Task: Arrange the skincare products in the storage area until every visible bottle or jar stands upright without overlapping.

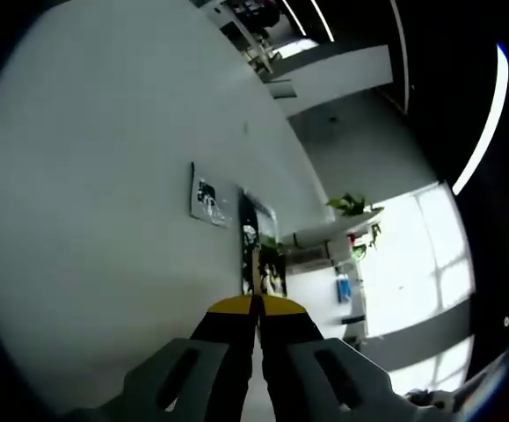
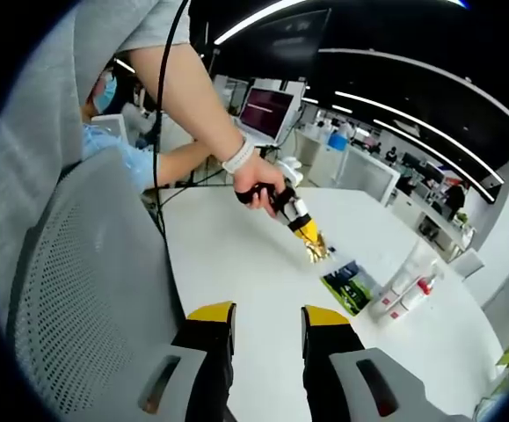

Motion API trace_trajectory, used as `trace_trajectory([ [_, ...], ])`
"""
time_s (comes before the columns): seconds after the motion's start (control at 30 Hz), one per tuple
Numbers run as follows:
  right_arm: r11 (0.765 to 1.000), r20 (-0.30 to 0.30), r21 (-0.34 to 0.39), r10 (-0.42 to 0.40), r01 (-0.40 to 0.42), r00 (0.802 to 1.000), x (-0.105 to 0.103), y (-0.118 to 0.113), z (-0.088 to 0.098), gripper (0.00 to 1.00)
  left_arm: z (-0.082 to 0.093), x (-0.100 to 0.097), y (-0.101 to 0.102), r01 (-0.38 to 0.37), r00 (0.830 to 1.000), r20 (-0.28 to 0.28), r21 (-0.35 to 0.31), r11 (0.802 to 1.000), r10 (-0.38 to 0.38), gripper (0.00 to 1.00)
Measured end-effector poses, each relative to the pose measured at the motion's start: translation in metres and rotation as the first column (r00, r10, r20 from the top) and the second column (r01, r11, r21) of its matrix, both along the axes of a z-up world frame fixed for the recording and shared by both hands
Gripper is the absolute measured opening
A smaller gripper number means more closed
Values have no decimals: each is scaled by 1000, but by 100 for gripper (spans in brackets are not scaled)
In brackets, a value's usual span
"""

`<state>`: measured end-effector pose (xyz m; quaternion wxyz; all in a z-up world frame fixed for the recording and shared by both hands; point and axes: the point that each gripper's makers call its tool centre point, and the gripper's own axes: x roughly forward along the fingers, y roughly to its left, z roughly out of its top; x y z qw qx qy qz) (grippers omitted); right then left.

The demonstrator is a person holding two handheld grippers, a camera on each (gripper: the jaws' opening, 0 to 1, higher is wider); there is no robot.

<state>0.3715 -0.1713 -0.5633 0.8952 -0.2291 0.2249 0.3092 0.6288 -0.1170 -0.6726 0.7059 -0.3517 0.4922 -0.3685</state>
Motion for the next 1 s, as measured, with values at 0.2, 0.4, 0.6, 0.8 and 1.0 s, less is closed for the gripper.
trace_trajectory([
  [0.2, 1000, -13, 1, -4, 4, 1000, 0, 0, -2, 25, -11, 6, -1, 3, 1000, -12, 27, 1000, -3, 0],
  [0.4, 1000, -20, 8, -15, 15, 1000, 1, -1, -3, 26, -17, 10, -9, 9, 1000, -20, 30, 1000, -9, 0],
  [0.6, 1000, -22, 1, -15, 15, 1000, 1, -2, -4, 26, -26, 15, -12, 14, 1000, 0, 89, 996, -14, 0],
  [0.8, 1000, -25, 2, -27, 27, 999, 2, -4, -4, 26, -32, 21, -16, -7, 1000, 5, 119, 993, 7, 0],
  [1.0, 1000, -33, 7, -20, 21, 999, 1, -3, -5, 25, -42, 23, -15, -8, 1000, -2, 177, 984, 9, 1],
])
